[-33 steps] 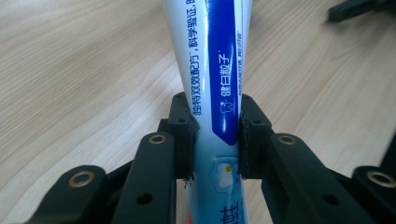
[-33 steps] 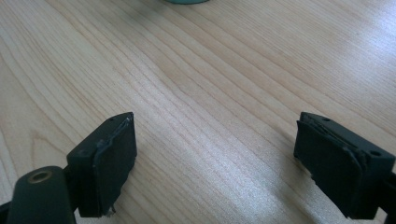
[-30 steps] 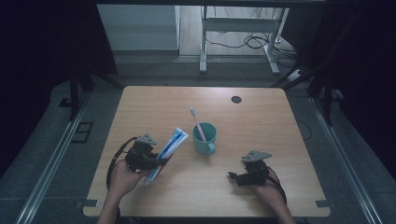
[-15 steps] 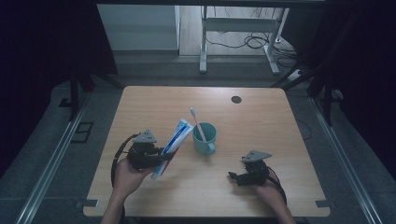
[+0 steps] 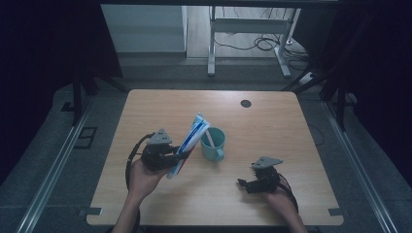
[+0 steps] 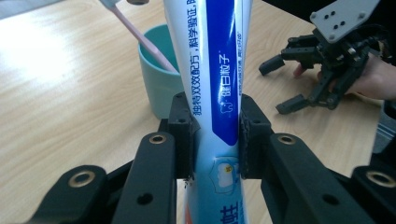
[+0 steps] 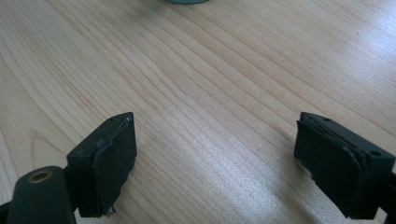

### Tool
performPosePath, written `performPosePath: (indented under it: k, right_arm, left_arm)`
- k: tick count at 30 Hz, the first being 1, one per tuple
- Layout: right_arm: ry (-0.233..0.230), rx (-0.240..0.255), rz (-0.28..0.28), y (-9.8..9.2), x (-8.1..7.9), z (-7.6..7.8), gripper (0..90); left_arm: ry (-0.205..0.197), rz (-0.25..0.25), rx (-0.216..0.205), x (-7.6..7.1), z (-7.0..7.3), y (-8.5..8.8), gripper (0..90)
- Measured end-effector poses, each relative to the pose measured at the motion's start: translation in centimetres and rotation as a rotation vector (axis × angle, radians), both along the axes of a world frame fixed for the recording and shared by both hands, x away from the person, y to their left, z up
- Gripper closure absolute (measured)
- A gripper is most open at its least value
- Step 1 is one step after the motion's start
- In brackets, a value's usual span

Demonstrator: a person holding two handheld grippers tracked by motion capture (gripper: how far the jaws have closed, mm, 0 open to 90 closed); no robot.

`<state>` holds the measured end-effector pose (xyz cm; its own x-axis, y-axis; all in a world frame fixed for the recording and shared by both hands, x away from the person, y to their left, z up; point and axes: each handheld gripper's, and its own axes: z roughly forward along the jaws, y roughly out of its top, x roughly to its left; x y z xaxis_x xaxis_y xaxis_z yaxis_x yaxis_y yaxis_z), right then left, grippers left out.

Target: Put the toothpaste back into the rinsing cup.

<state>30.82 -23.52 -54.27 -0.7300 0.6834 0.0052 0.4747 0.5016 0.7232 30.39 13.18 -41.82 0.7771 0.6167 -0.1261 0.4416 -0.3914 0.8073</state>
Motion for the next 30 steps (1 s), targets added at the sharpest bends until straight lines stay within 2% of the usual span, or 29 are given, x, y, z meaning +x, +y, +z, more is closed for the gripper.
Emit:
performPosePath:
  k: [7,13,19,22,30]
  right_arm:
    - [0.0,-0.004,0.003,0.0,0.0,0.0,13.2]
    - [-0.001,-0.004,0.003,0.0,0.0,0.0,13.2]
    - [-0.001,-0.004,0.003,0.0,0.0,0.0,13.2]
    - [-0.002,-0.003,0.004,0.0,0.0,0.0,13.2]
    - [-0.002,-0.002,0.002,0.0,0.0,0.0,13.3]
  left_arm:
    - [-0.025,0.01,0.0,0.9,0.3,-1.4,71.8]
    - [-0.062,0.028,0.003,1.8,0.6,-2.8,71.8]
    - [-0.092,0.047,-0.019,2.6,0.7,-4.0,71.8]
    - [-0.092,0.051,-0.04,3.1,0.8,-4.4,71.8]
    - [-0.114,0.068,-0.062,3.9,0.6,-5.5,71.8]
